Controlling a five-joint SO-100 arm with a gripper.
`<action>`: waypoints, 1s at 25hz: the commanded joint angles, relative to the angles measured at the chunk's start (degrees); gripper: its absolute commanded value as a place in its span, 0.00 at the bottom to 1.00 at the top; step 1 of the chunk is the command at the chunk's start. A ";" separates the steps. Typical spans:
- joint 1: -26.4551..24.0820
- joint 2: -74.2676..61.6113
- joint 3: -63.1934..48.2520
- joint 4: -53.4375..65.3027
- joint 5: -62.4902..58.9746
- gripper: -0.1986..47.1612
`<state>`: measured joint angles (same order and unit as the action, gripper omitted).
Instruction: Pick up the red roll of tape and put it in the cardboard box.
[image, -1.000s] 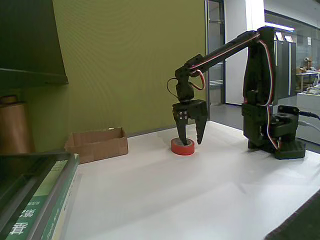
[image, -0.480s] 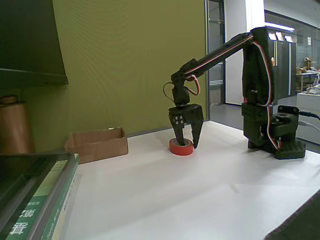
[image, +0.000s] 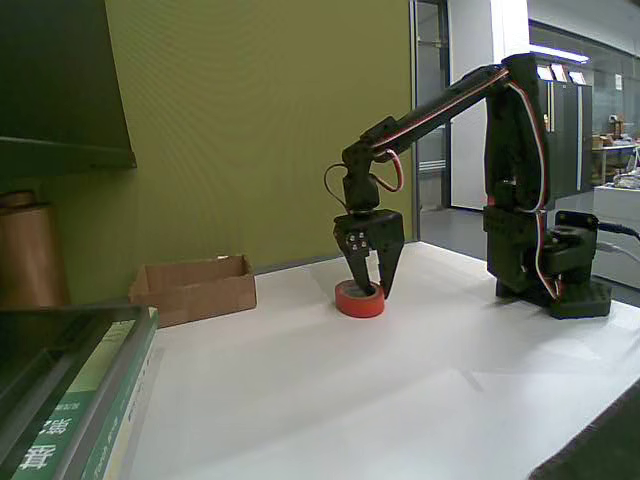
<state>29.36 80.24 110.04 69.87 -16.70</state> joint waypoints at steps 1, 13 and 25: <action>0.79 2.11 -0.26 0.00 -1.05 0.01; 0.00 10.02 -2.72 1.32 -1.32 0.01; -3.08 20.21 -5.45 -2.11 -3.34 0.01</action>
<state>26.28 95.80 107.31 68.47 -19.16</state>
